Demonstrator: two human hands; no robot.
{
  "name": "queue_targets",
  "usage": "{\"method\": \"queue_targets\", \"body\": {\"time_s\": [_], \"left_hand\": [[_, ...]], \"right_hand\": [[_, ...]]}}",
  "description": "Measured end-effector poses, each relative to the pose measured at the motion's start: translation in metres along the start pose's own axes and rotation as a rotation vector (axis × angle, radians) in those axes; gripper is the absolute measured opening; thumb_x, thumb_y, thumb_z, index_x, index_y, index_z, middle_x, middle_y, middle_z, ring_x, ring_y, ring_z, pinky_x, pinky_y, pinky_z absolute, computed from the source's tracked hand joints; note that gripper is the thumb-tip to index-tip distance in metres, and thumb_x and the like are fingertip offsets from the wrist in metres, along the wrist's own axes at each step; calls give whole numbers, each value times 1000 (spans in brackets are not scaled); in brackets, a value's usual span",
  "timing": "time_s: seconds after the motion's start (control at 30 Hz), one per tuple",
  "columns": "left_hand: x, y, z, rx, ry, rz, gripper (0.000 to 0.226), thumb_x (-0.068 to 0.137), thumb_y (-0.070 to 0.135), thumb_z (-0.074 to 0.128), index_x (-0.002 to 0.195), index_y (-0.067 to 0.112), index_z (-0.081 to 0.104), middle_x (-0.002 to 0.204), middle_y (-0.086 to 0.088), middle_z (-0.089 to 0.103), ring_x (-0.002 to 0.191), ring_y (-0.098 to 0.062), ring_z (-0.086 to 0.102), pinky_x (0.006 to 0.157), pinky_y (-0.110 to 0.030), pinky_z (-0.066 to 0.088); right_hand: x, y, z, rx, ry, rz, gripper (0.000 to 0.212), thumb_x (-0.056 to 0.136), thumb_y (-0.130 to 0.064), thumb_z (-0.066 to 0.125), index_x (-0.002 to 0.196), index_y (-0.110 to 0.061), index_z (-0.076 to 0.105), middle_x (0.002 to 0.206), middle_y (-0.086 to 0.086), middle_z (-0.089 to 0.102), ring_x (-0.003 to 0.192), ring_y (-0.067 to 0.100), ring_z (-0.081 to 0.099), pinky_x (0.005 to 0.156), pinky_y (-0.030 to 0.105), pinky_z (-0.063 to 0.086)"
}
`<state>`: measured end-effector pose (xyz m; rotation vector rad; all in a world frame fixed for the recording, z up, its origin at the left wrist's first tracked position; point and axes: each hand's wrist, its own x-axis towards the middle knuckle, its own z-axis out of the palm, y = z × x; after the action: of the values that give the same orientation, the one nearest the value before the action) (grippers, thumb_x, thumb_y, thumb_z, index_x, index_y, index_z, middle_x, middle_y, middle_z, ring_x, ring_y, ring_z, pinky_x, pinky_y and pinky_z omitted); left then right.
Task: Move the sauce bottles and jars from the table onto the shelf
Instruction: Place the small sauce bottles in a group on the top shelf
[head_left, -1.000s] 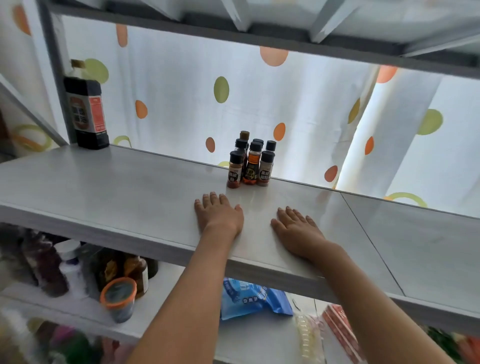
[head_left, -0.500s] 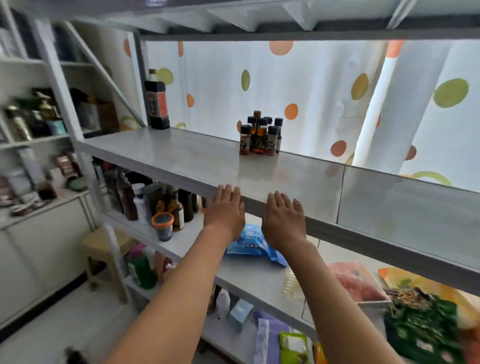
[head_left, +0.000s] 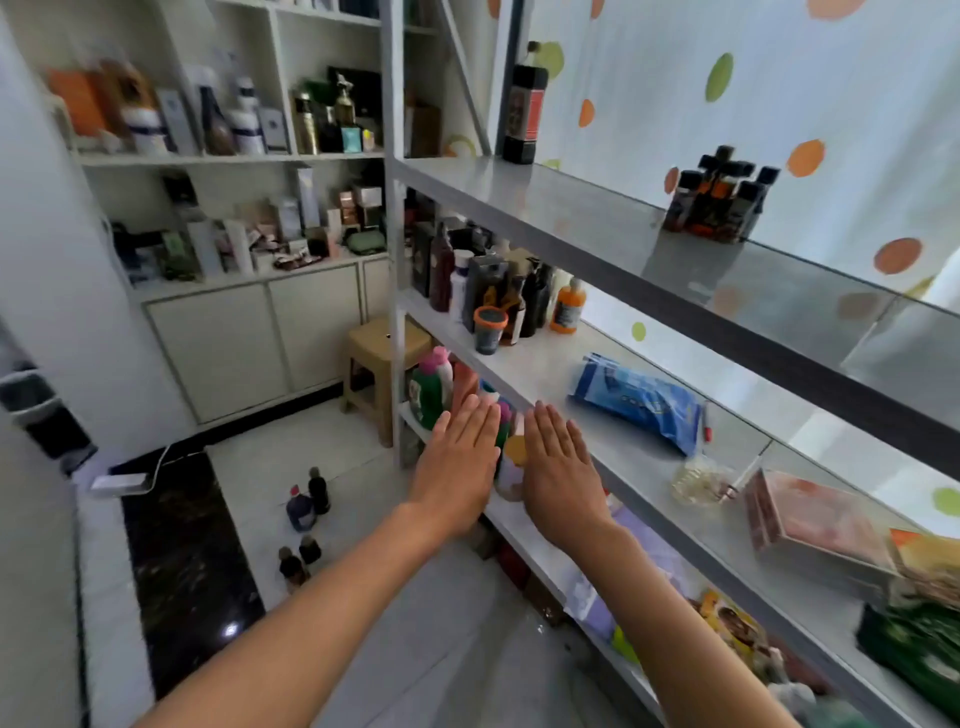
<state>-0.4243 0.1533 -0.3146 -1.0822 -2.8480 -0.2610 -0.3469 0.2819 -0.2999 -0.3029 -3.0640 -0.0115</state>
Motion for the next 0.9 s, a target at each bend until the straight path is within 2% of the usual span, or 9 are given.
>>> {"method": "queue_targets", "body": {"time_s": [0.17,0.23,0.3,0.4,0.57,0.67,0.73,0.8,0.9], "left_hand": [[-127,-91,6,-86,1,-218,54,107,29,14,154,15,-8,162,1,-11,148,-15,-16,122,-38,-5],[-179,-126,5,-66,1,-304,55,106,30,13,153,15,-10,162,0,-14,148,-15,-16,122,-39,-4],[-235,-162,6,-53,26,-402,55,104,29,12,154,13,-7,162,-2,-12,149,-17,-15,122,-40,-2],[-320,-209,2,-42,72,-574,61,96,28,14,153,8,17,162,-7,13,149,-21,6,121,-42,13],[-458,-272,-3,-42,122,-861,59,94,27,23,149,6,32,156,-8,30,146,-20,20,118,-44,22],[-539,-298,-2,-47,162,-1019,55,96,25,27,146,5,38,152,-9,39,142,-23,33,117,-43,25],[-586,-310,-3,-64,187,-1106,54,95,24,29,144,4,41,149,-10,43,139,-25,40,113,-44,31],[-629,-319,-4,-64,199,-1199,55,93,24,29,143,4,43,149,-11,44,138,-26,41,111,-46,38],[-676,-329,-7,-78,222,-1301,57,94,22,33,147,4,35,153,-10,37,143,-25,32,114,-46,33]], "right_hand": [[-24,-121,20,45,50,-242,66,102,-19,29,153,-10,-11,162,9,-17,145,20,-23,116,35,-17],[-36,-178,29,81,61,-336,65,102,-20,35,154,-6,-1,163,12,-7,149,24,-13,121,38,-8],[-52,-245,41,71,60,-456,67,98,-19,48,153,0,16,162,18,13,150,27,6,122,41,5],[-81,-344,59,90,80,-635,66,90,-19,62,147,2,35,154,19,35,145,30,29,121,43,19],[-135,-491,69,163,68,-868,62,88,-18,64,144,2,43,151,19,40,142,30,36,118,40,18],[-170,-565,76,170,23,-1015,57,93,-26,42,143,1,44,150,19,42,141,30,38,116,40,17],[-192,-607,82,163,6,-1115,57,94,-26,43,145,0,42,152,18,40,143,28,36,118,39,16],[-214,-644,87,160,-17,-1209,57,93,-24,52,144,0,43,151,17,42,142,28,38,118,42,23],[-239,-687,92,160,-31,-1281,57,93,-27,41,143,0,45,150,18,42,141,29,39,118,44,29]]}}
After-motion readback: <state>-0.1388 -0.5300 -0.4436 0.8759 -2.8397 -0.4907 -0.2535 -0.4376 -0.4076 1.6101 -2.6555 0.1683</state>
